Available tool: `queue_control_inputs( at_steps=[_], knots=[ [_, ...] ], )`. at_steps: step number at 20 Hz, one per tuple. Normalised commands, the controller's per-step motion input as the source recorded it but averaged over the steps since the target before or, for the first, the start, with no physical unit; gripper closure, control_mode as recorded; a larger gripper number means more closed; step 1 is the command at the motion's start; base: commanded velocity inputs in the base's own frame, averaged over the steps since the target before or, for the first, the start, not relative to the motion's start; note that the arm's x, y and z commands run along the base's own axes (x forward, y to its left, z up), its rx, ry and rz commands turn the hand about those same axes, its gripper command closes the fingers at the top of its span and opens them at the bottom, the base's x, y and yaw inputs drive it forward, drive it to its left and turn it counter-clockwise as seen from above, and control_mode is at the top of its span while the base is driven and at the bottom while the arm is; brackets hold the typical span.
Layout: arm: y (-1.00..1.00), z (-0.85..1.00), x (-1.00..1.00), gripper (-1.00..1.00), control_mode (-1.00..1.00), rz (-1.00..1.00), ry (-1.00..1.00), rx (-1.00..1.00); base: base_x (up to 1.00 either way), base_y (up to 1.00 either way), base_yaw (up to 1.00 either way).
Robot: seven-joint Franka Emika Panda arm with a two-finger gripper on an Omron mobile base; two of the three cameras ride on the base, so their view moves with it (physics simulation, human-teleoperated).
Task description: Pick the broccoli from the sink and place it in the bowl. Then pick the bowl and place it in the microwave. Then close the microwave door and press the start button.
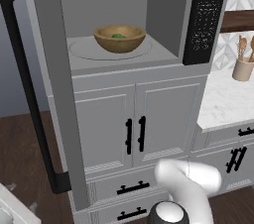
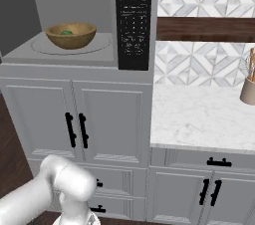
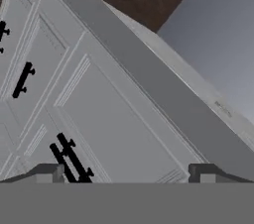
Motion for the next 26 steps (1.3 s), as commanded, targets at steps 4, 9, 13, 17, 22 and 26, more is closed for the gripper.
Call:
queue_control_inputs(
  at_steps=[4,9,13,17,22,26],
  knots=[
    [-0.04,0.74,0.00,-1.00,-1.00,-0.12,0.03,0.08,0.00,0.00,0.00],
    [-0.63,0.52,0.00,-1.00,-1.00,-0.13,0.01,0.14,0.00,0.00,0.00],
    [-0.94,0.49,0.00,-1.00,-1.00,-0.09,0.00,0.11,0.00,0.00,0.00],
    [-1.00,0.51,0.00,-1.00,-1.00,-0.02,-0.04,0.08,0.00,0.00,0.00],
    [-1.00,0.42,0.00,-1.00,-1.00,0.00,-0.10,0.06,0.00,0.00,0.00],
    [-1.00,0.42,-0.01,-1.00,-1.00,0.00,-0.16,0.04,0.00,0.00,0.00]
  ],
)
